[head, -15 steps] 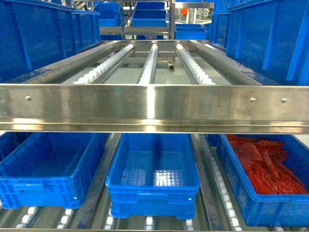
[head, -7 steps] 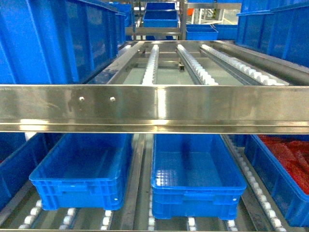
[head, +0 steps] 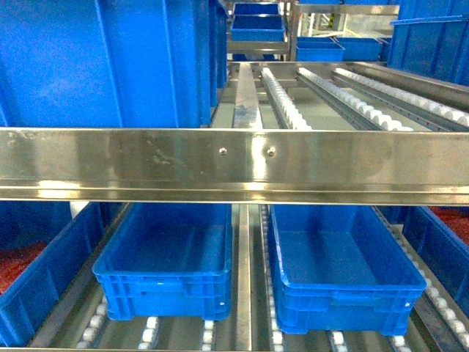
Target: Sort blue parts and orange caps into right shelf containers
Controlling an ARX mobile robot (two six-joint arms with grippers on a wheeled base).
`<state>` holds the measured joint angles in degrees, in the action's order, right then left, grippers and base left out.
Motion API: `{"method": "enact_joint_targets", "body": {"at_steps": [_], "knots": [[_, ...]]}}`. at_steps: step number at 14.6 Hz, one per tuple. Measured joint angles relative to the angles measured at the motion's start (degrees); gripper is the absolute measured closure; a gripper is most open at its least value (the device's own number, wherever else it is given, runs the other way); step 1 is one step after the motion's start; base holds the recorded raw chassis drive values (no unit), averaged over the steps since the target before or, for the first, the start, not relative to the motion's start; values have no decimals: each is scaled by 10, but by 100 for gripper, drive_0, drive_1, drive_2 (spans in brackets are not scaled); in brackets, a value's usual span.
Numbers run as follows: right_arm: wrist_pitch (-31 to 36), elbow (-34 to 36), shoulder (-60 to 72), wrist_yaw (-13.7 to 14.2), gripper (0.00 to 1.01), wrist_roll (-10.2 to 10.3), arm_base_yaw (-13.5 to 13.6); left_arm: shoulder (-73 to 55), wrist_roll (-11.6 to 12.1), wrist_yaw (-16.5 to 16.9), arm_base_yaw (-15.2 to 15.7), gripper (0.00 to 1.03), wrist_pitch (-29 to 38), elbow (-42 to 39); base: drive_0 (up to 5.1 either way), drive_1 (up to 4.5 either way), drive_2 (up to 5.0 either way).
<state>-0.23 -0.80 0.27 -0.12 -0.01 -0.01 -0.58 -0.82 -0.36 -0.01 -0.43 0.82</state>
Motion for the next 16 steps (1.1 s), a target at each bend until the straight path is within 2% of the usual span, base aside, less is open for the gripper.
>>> {"method": "enact_joint_targets", "body": {"at_steps": [16], "knots": [[-2,0,0,-1,57,0,0,0,0,3,0,59,0,0,0,0,0]]}}
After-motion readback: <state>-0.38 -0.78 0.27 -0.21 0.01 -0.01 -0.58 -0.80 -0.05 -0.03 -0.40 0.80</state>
